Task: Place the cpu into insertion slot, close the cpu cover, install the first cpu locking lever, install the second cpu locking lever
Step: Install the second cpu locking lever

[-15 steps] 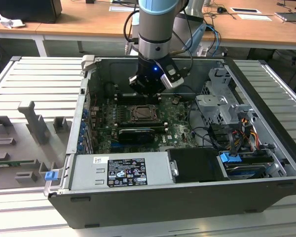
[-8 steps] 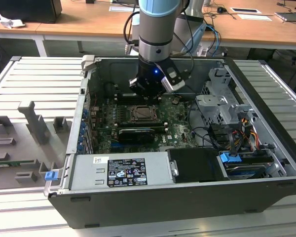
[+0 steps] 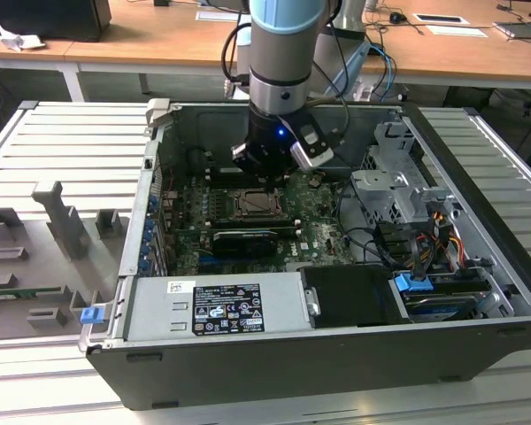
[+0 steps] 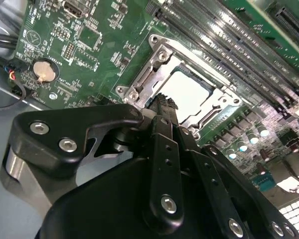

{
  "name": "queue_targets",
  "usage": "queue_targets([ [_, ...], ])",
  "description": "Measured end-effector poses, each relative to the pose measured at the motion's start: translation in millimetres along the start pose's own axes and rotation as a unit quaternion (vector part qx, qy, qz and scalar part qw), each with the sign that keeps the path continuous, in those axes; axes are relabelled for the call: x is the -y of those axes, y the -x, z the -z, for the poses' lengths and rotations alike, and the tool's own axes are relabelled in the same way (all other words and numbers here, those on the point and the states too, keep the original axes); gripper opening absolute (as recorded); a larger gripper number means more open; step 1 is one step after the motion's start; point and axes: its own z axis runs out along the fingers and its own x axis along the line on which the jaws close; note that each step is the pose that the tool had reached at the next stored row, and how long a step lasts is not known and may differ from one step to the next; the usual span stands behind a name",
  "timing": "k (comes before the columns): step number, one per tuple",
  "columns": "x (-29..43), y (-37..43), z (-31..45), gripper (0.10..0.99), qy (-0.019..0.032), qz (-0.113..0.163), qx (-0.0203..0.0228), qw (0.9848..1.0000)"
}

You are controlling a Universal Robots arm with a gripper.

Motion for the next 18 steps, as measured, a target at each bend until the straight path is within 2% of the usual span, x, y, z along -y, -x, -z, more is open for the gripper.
queue_targets([
  [3, 2.2, -0.2, 0.2, 0.106, 0.0019, 0.000, -0.0005, 1.0000],
  [6, 11.9, -1.0, 1.0, 0.106, 0.0033, 0.000, -0.0005, 1.0000],
  [8, 15.6, -1.2, 1.4, 0.106, 0.0037, 0.000, -0.0004, 1.0000],
  [18, 20.4, -1.5, 4.5, 0.106, 0.0037, 0.000, -0.0004, 1.0000],
])
